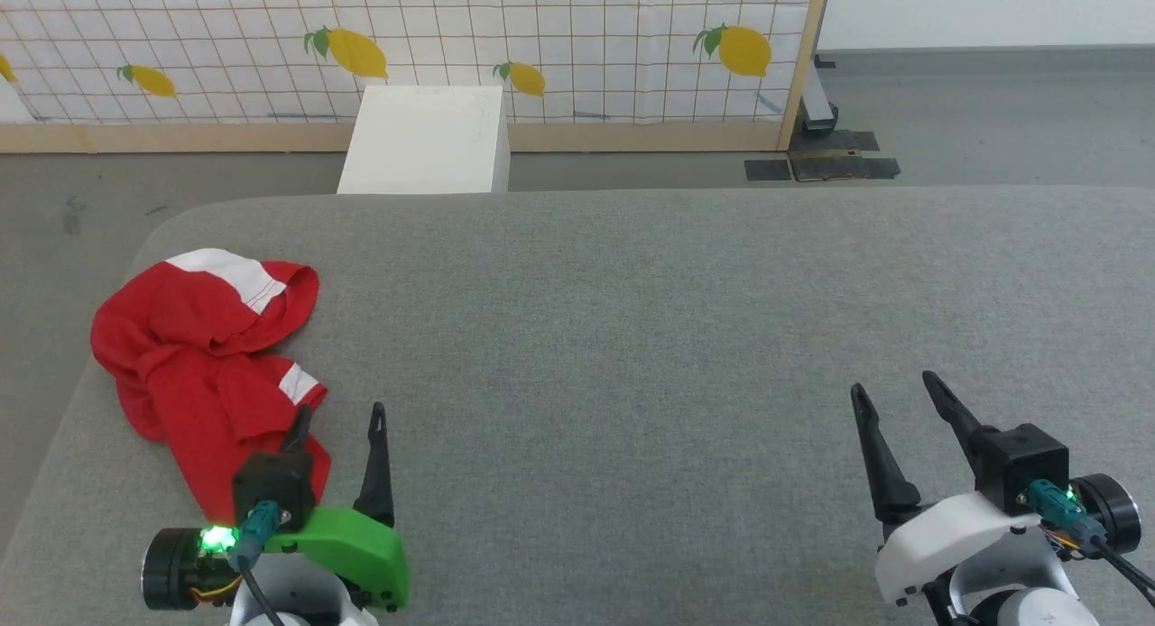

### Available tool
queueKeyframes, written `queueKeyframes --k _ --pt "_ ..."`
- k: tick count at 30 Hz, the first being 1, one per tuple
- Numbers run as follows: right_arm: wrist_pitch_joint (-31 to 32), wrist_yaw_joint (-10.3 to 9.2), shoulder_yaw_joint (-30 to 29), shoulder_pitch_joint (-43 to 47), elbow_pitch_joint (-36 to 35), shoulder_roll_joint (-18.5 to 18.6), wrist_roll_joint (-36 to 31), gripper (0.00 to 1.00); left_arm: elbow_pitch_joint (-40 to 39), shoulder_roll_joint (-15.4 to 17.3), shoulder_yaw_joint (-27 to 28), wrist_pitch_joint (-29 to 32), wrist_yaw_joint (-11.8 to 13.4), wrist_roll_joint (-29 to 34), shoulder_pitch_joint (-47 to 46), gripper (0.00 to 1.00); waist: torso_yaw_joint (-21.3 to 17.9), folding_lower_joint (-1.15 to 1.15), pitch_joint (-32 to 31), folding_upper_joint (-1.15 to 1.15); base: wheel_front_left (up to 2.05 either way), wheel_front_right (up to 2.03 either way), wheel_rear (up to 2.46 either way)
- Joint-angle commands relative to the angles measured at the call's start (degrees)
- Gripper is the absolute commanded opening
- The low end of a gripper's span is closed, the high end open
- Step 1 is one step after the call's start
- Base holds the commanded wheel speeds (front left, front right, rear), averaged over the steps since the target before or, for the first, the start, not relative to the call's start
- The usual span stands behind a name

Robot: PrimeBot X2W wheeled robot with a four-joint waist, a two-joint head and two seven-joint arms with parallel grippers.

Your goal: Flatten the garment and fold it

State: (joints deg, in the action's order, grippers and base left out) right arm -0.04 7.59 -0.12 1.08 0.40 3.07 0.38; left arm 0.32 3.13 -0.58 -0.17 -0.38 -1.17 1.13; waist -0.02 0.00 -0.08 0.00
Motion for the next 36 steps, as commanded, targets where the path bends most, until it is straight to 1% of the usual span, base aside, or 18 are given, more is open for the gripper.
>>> queueKeyframes --k 1,36 --pt "-0.6 0.0 0.03 -0.17 0.19 -0.01 -0.12 1.0 0.34 -0.01 -0.28 -0.55 0.35 -0.31 -0.22 1.0 0.0 0.0 -0.04 0.0 0.0 0.0 0.0" --pt "-4.79 -0.03 -0.26 -1.15 2.58 -0.06 0.18 1.0 2.93 -0.08 -2.85 -4.74 2.2 -4.15 -1.32 1.0 -0.15 0.0 -0.53 0.0 0.0 0.0 0.0"
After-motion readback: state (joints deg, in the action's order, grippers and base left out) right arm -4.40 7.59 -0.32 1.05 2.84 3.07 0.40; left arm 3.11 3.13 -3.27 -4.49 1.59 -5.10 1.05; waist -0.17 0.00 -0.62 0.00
